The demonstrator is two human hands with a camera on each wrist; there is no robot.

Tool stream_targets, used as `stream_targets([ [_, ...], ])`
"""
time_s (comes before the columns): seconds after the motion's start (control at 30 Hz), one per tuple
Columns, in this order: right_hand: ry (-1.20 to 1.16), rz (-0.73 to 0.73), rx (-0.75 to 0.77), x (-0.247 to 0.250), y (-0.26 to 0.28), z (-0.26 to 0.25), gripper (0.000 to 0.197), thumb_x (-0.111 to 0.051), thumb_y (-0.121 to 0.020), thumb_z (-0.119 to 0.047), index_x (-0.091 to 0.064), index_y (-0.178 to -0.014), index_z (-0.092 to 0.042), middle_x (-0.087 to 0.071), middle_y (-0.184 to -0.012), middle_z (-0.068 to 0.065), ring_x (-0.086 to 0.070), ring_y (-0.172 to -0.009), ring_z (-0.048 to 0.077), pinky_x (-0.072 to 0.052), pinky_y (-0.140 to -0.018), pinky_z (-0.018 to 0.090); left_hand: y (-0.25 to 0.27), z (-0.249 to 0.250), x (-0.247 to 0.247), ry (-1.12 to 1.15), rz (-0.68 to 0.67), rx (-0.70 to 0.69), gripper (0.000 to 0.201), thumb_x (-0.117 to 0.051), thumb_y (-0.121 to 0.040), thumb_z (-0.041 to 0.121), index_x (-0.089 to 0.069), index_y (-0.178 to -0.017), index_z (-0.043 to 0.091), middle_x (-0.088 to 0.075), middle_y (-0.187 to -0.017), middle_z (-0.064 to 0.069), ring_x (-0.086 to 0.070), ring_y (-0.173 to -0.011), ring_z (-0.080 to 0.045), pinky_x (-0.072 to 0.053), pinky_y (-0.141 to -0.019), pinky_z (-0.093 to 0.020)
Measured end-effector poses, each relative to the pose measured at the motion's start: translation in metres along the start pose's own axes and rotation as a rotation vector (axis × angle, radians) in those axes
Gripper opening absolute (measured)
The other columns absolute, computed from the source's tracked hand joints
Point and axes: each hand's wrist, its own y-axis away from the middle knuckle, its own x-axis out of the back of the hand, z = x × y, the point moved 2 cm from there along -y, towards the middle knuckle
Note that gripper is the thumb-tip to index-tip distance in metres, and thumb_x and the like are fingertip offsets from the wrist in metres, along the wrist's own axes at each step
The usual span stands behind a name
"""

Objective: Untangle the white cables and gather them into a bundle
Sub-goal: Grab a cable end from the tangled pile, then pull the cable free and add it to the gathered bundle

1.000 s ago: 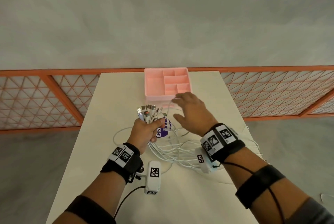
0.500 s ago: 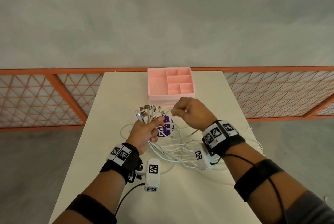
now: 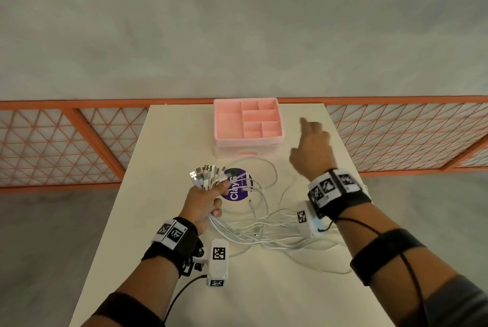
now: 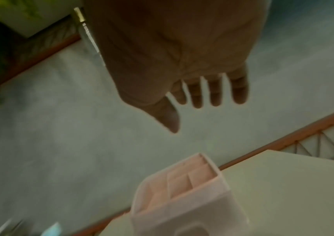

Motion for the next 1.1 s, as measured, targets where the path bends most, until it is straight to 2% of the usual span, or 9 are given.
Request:
stream_targets([
  [0.1, -0.059, -0.174, 0.400, -0.027, 0.023, -0.027, 0.061, -0.062, -0.091, -0.027, -0.039, -0.147, -0.018, -0.042, -0.150, 0.006, -0.035, -0.138, 0.025, -0.034, -0.113, 0.046, 0.001, 0.004, -0.012, -0.052, -0.041, -0.024, 0.004, -0.073, -0.089, 0.012, -0.070, -0.087, 0.014, -0.060, -0.072, -0.006, -0.028, -0.045, -0.010, -0.025, -0.041, -0.020],
  [0.2, -0.082, -0.405, 0.487, -0.056, 0.037, -0.042, 0.027, -0.059, -0.094, -0.028, -0.066, -0.117, -0.016, -0.067, -0.115, 0.008, -0.060, -0.108, 0.025, -0.046, -0.090, 0.036, 0.001, 0.010, -0.021, -0.072, -0.066, -0.034, 0.005, -0.074, -0.089, 0.015, -0.071, -0.087, 0.011, -0.057, -0.069, -0.003, -0.027, -0.046, -0.010, -0.024, -0.043, -0.021],
  [0.3, -0.298, -0.462, 0.347, -0.056, 0.032, -0.037, 0.025, -0.058, -0.096, -0.027, -0.070, -0.085, -0.007, -0.070, -0.080, 0.010, -0.064, -0.075, 0.026, -0.046, -0.069, 0.034, 0.001, 0.013, -0.018, -0.055, -0.058, -0.037, 0.010, -0.073, -0.089, 0.014, -0.070, -0.092, 0.006, -0.058, -0.073, -0.005, -0.027, -0.046, -0.010, -0.025, -0.042, -0.021],
  [0.53, -0.401, -0.276, 0.168, -0.016, 0.001, 0.008, 0.021, -0.064, -0.094, -0.028, -0.076, -0.092, -0.011, -0.062, -0.065, -0.011, -0.053, -0.055, -0.003, -0.036, -0.058, 0.015, 0.001, 0.011, -0.015, -0.101, -0.096, -0.018, 0.015, -0.070, -0.092, 0.016, -0.069, -0.101, 0.003, -0.073, -0.088, -0.012, -0.029, -0.042, -0.008, -0.027, -0.041, -0.020],
  [0.67, -0.500, -0.117, 0.019, -0.001, -0.009, 0.040, 0.019, -0.064, -0.093, -0.027, -0.076, -0.099, -0.012, -0.069, -0.082, -0.003, -0.058, -0.071, 0.003, -0.040, -0.064, 0.019, 0.002, 0.010, -0.019, -0.149, -0.125, 0.016, 0.012, -0.072, -0.091, 0.018, -0.072, -0.082, 0.010, -0.073, -0.084, -0.011, -0.031, -0.044, -0.009, -0.026, -0.041, -0.019],
  [0.8, -0.642, 0.081, -0.192, 0.011, -0.016, 0.079, 0.017, -0.060, -0.093, -0.021, -0.076, -0.090, -0.020, -0.064, -0.067, -0.007, -0.052, -0.059, 0.018, -0.048, -0.062, 0.033, 0.000, 0.010, -0.016, -0.167, -0.099, 0.050, 0.010, -0.071, -0.091, 0.017, -0.070, -0.087, 0.009, -0.071, -0.080, -0.011, -0.031, -0.042, -0.008, -0.027, -0.040, -0.020],
  [0.9, -0.766, 0.279, -0.447, 0.027, -0.019, 0.121, 0.022, -0.053, -0.093, -0.018, -0.074, -0.099, -0.018, -0.066, -0.078, -0.005, -0.058, -0.071, 0.022, -0.056, -0.076, 0.045, -0.002, 0.009, -0.011, -0.131, -0.055, 0.056, 0.011, -0.071, -0.092, 0.018, -0.069, -0.086, 0.008, -0.060, -0.068, -0.006, -0.031, -0.042, -0.008, -0.025, -0.040, -0.019],
  [1.07, -0.428, 0.173, -0.877, 0.031, -0.017, 0.185, 0.017, -0.053, -0.093, -0.016, -0.059, -0.091, 0.000, -0.057, -0.083, 0.013, -0.055, -0.075, 0.028, -0.046, -0.067, 0.034, 0.004, 0.017, -0.015, 0.021, -0.073, 0.046, 0.022, -0.061, -0.098, 0.027, -0.063, -0.090, 0.006, -0.038, -0.054, 0.004, -0.029, -0.041, -0.007, -0.027, -0.038, -0.020],
  [1.1, -0.328, 0.111, -0.895, 0.025, -0.015, 0.190, 0.032, -0.056, -0.091, -0.024, -0.057, -0.102, 0.005, -0.059, -0.095, 0.020, -0.058, -0.086, 0.031, -0.045, -0.071, 0.036, 0.005, 0.020, -0.019, 0.042, -0.093, 0.037, 0.024, -0.059, -0.099, 0.029, -0.062, -0.089, 0.008, -0.036, -0.054, 0.005, -0.029, -0.041, -0.007, -0.027, -0.038, -0.020],
])
